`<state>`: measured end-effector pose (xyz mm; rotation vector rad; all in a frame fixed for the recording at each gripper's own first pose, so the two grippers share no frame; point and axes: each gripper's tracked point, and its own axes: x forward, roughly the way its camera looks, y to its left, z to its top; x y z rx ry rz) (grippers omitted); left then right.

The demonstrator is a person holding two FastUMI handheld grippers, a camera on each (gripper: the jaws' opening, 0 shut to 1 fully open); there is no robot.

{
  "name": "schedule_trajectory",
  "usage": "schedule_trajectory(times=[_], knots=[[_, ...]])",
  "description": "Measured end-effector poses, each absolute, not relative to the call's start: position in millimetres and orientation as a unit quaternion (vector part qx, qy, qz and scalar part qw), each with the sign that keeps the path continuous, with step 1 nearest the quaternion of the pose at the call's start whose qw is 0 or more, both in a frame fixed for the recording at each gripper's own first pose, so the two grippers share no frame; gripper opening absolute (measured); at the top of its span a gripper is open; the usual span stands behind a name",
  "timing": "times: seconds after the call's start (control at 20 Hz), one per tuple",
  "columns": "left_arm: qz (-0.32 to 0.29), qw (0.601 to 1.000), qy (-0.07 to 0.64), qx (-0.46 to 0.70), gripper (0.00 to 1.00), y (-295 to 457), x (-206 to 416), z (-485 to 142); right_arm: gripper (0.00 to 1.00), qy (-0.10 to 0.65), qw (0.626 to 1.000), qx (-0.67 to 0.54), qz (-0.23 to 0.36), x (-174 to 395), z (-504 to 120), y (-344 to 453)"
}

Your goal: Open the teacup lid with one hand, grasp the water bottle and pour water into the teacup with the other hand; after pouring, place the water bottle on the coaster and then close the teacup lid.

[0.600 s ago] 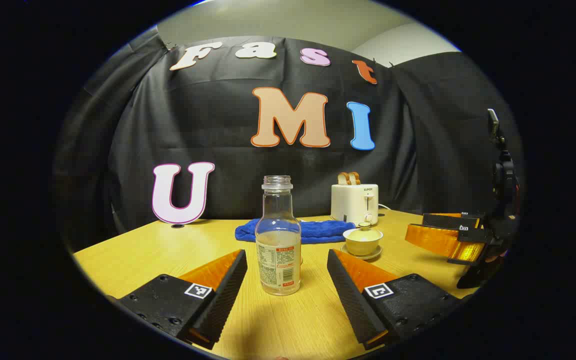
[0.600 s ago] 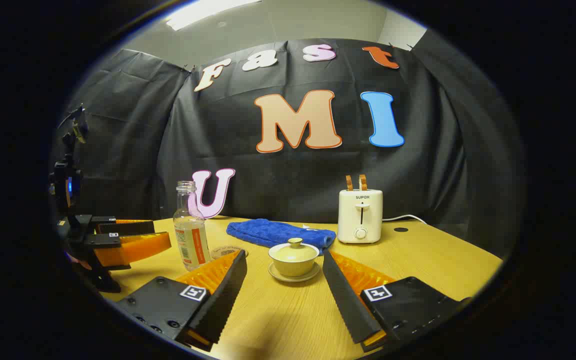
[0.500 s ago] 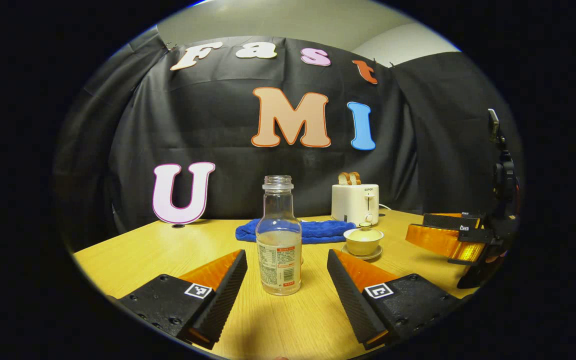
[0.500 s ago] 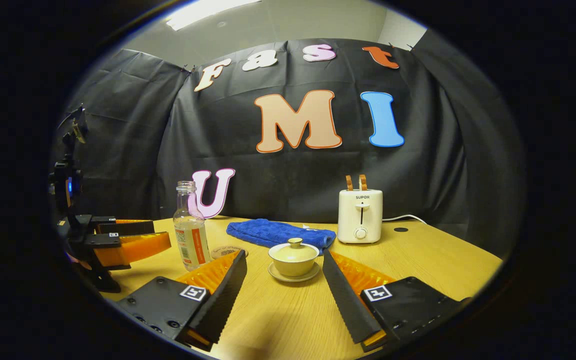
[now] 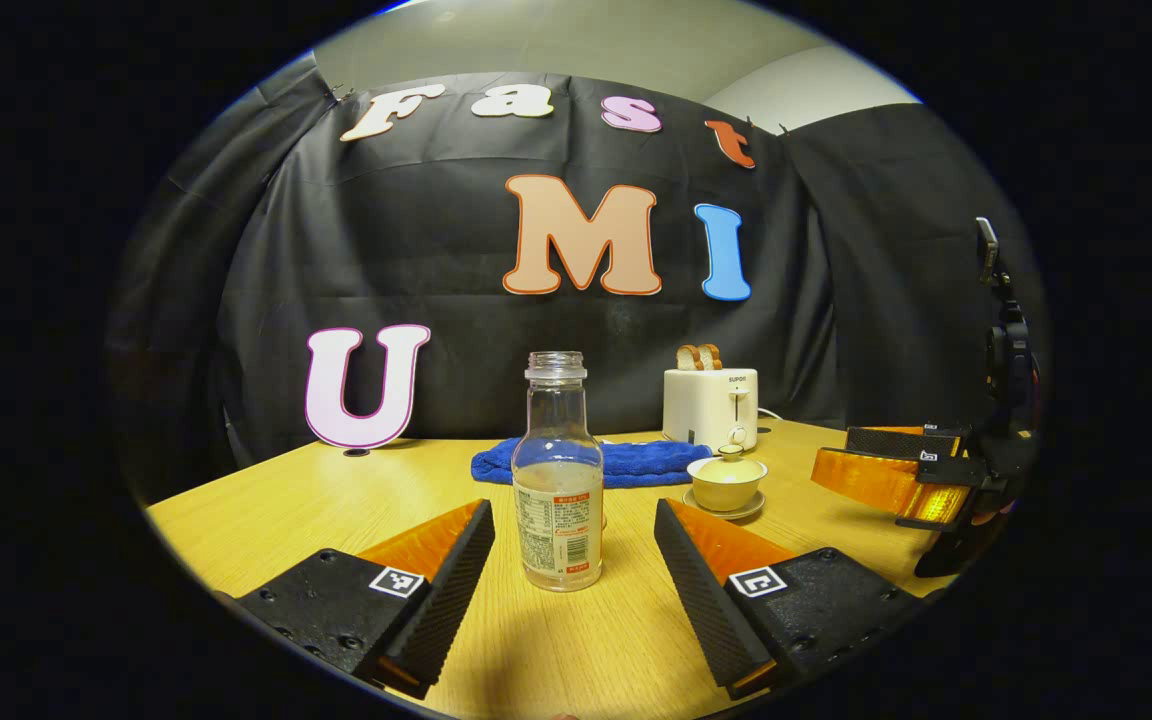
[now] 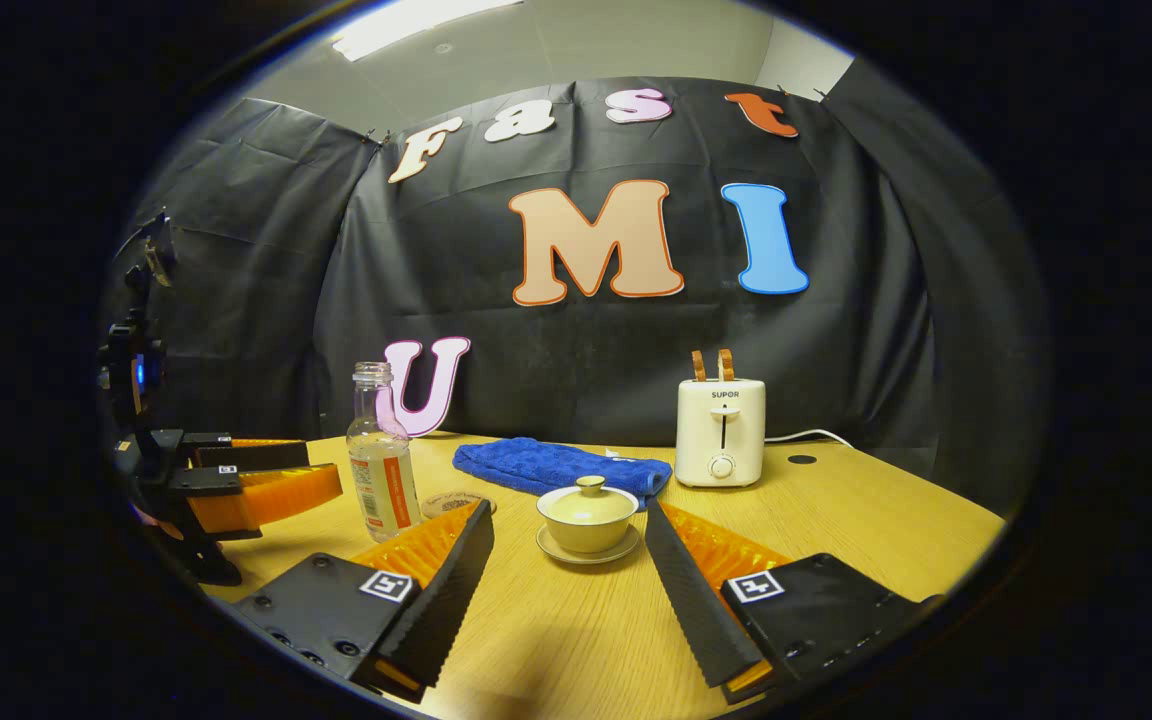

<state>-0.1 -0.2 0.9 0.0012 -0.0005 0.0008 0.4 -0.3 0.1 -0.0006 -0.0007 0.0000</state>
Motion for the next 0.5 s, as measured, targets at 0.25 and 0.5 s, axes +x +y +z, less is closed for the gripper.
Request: schedule_trajectory(times=[0.25, 0.5], knots=[[0.0, 1.0, 0.0, 0.001, 0.94, -1.4, 0.1, 0.6, 0.97, 0.0, 1.0, 0.0, 0.0, 0.9, 0.3, -0.5], [0.0, 1.0, -0.001, 0.001, 0.94, -0.4, 0.0, 1.1, 0.94, -0.001, 1.0, 0.0, 0.0, 0.7, -0.1, -0.6]])
